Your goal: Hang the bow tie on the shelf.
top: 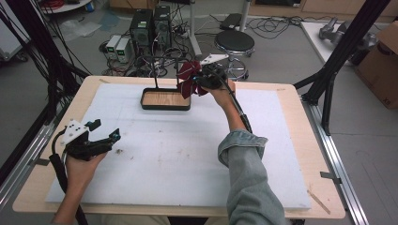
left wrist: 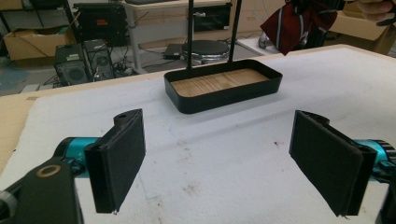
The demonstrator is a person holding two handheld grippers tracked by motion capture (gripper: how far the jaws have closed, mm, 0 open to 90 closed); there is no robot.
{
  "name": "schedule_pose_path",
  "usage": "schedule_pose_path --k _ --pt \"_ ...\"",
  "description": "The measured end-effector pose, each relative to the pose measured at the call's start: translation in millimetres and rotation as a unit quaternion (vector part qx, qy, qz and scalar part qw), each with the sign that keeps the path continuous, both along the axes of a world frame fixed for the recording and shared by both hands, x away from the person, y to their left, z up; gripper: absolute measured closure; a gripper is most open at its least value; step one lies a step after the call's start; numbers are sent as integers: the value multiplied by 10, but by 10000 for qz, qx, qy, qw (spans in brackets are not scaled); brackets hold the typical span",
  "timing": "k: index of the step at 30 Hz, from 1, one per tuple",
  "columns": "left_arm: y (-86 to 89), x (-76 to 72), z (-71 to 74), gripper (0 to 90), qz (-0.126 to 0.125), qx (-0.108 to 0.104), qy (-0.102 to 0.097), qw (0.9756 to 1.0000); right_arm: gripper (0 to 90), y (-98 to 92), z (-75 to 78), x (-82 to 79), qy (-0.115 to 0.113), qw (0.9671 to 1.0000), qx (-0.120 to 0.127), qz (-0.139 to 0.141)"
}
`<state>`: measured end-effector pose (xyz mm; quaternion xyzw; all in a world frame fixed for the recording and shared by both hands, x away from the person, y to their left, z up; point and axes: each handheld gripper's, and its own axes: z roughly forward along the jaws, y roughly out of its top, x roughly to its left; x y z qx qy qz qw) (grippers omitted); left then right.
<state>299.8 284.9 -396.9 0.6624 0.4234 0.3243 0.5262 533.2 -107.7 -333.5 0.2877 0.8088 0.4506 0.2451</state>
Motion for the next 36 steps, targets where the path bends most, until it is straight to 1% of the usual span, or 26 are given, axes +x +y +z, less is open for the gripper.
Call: schedule_pose_path --k 2,4,6,7,9,15,16,18,22,23,25,29,31,34,35,36 --pt "2 -1 0 189 -4 2 0 10000 706 28 -18 4 -43 10000 -46 -44" --pt "3 -2 1 189 -10 1 0 10000 674 38 -32 7 -35 9999 -86 -78" --pt "3 -3 0 189 -2 -5 0 10000 673 34 -37 7 -36 9999 -119 -119" --pt "4 -2 0 189 -1 -8 -1 10000 657 27 -36 9 -61 9998 -130 -127" --pt "3 -1 0 189 -3 -2 -2 10000 646 16 -27 5 -47 9998 -93 -147" --pt "-7 2 -1 189 -12 14 -3 10000 614 -19 0 -7 -89 9998 -93 -119" --pt "-4 3 0 189 -11 20 6 10000 554 -43 16 -19 -55 9999 -86 -110" --pt "-4 6 -2 189 -13 10 3 10000 514 -69 29 -26 -62 9999 -62 -101" --pt "-10 8 -3 189 -10 24 4 10000 451 -148 70 -48 -86 9999 -17 -62" --pt "-10 9 -3 189 -14 25 4 10000 438 -170 84 -62 -56 10000 30 -52" --pt "-16 13 -4 189 -9 5 -1 10000 422 -221 116 -85 -90 9999 35 -27" --pt "-21 15 -4 189 -22 20 4 10000 407 -346 193 -146 -204 9997 59 -97" --pt "-23 14 -4 189 -17 8 0 10000 390 -428 236 -179 -249 9995 169 -125" --pt "-30 15 -5 189 -22 -2 -10 10000 358 -569 303 -224 -320 9990 236 -196" --pt "-30 15 -5 189 -22 -2 -10 10000 358 -569 303 -224 -320 9990 236 -196" --pt "-32 18 -5 189 -28 5 -10 10000 344 -613 326 -246 -331 9989 249 -233"
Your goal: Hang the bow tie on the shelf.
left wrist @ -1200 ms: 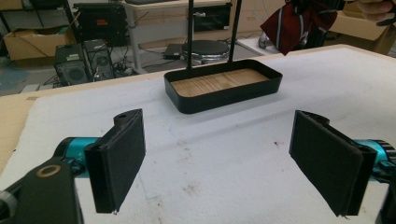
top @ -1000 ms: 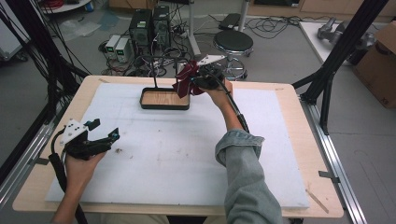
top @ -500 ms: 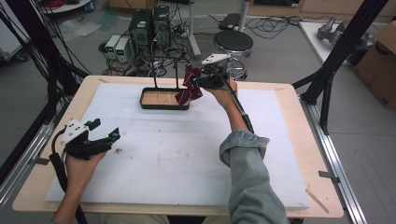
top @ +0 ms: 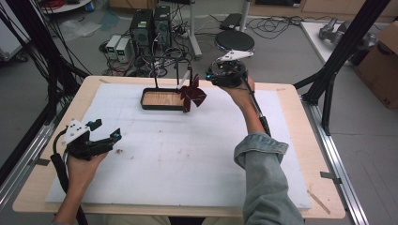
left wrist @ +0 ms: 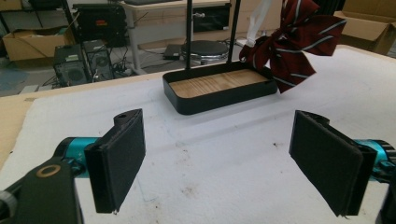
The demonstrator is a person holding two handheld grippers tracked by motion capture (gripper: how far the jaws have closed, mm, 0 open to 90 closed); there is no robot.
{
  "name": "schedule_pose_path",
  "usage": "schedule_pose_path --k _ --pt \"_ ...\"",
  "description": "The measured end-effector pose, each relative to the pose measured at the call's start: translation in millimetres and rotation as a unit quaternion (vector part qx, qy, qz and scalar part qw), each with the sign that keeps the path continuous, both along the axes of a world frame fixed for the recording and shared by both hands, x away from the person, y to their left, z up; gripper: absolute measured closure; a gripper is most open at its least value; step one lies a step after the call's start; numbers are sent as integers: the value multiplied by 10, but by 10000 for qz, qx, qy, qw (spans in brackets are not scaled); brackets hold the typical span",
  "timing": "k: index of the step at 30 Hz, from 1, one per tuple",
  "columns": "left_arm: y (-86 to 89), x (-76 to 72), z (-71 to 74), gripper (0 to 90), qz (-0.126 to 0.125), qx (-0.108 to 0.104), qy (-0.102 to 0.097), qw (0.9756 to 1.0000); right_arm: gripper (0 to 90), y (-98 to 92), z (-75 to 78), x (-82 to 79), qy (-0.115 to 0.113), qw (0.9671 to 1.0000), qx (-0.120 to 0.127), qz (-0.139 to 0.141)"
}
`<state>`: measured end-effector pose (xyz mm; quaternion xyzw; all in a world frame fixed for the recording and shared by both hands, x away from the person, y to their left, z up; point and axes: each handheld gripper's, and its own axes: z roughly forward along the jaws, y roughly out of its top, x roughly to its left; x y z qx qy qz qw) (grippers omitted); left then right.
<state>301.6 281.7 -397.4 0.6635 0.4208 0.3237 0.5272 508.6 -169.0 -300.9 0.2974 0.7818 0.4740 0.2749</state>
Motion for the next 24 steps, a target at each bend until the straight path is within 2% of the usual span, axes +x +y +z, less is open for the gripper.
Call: schedule_pose_path --k 2,4,8,9,14,16,18,20,22,24 --pt "-8 1 1 189 -10 13 5 10000 325 -145 60 -66 -166 9997 120 -92" --pt "-22 10 4 189 -34 3 -7 10000 306 -246 91 -121 -161 9994 230 -200" --pt "-31 16 6 189 -61 8 -13 10000 255 -452 141 -229 -158 9986 298 -399" --pt "-31 16 6 189 -61 8 -13 10000 255 -452 141 -229 -158 9986 298 -399" --pt "-49 24 -3 189 -73 15 8 10000 228 -738 230 -413 -408 9968 376 -582" --pt "-56 24 -4 189 -104 34 14 9999 215 -833 236 -468 -461 9959 415 -662" --pt "-57 21 -5 189 -88 27 16 10000 195 -919 233 -520 -413 9954 430 -749" --pt "-54 18 -6 189 -67 5 12 10000 193 -1006 224 -578 -497 9945 499 -779" --pt "-50 15 -7 189 -47 10 10 10000 179 -1082 206 -653 -467 9934 634 -835" --pt "-49 14 -9 189 -41 13 8 10000 166 -1146 184 -723 -469 9928 667 -880"
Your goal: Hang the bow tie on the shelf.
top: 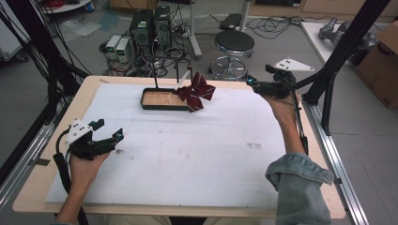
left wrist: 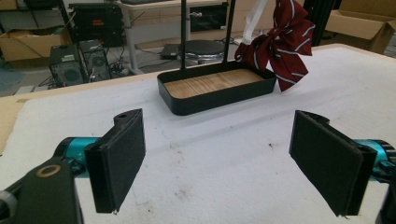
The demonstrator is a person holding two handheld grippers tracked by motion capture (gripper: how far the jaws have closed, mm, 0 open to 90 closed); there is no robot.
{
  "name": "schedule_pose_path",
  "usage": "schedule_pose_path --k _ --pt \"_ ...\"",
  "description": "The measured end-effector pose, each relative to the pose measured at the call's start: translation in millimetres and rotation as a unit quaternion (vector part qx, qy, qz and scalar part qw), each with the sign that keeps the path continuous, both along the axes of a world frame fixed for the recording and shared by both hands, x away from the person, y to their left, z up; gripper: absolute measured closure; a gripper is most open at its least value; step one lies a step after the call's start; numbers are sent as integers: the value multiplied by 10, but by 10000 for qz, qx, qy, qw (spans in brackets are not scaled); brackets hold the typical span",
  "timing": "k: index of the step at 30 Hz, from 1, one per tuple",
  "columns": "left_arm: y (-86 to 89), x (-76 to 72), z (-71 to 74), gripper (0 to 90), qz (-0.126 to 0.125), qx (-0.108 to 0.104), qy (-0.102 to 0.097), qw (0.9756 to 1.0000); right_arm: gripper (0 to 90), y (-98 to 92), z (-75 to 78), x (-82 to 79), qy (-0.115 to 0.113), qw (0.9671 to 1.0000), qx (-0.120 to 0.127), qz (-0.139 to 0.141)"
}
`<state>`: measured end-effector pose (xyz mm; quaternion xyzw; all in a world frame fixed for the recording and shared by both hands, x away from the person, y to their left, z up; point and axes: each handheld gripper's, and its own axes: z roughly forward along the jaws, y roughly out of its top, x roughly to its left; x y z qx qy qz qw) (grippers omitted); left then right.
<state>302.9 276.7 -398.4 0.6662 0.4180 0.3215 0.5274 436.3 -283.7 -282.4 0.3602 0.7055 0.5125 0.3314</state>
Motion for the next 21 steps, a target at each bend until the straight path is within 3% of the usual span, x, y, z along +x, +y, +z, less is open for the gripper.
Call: schedule_pose_path --k 12,21 --pt "-18 -2 -20 189 9 27 39 10000 147 -318 -197 -533 -206 9990 361 -171" --pt "-28 -11 -33 189 38 48 55 10000 146 -437 -448 -911 -285 9976 536 -323"
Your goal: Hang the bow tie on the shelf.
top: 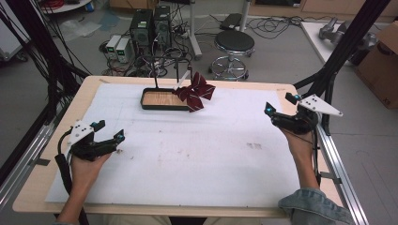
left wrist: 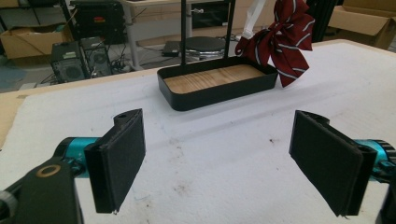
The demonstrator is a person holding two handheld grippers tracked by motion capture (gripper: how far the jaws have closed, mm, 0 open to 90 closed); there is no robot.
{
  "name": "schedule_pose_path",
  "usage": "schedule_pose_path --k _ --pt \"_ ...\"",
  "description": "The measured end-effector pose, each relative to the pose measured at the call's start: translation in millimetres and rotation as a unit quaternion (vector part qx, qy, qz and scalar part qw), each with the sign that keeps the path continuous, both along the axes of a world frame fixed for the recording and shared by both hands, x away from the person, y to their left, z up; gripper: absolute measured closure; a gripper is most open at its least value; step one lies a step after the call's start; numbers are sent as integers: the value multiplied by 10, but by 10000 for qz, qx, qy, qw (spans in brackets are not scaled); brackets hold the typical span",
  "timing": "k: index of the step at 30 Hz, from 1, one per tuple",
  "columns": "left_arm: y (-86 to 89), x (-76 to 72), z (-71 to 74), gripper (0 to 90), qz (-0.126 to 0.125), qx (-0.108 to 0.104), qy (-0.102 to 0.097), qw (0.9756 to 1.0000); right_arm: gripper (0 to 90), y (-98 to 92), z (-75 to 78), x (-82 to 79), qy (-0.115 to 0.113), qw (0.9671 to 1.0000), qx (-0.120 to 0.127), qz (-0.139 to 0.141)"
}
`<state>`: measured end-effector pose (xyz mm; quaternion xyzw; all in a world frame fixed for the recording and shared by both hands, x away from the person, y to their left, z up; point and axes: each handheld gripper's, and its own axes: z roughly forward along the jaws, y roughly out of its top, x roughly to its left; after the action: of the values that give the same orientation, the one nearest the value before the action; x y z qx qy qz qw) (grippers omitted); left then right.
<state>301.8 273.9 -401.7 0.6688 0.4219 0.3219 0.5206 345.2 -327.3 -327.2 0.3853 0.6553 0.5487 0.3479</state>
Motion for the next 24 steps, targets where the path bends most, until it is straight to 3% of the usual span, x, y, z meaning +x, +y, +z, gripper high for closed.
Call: schedule_pose_path --k 11,19,24 --pt "9 -7 0 189 26 6 -15 10000 135 -131 -325 -342 -3 9990 347 -297" --pt "15 -17 -5 189 41 65 -21 10000 125 -106 -677 -539 108 9979 482 -413" --pt "16 -18 -7 189 59 59 -24 10000 124 -60 -860 -655 204 9981 343 -460"
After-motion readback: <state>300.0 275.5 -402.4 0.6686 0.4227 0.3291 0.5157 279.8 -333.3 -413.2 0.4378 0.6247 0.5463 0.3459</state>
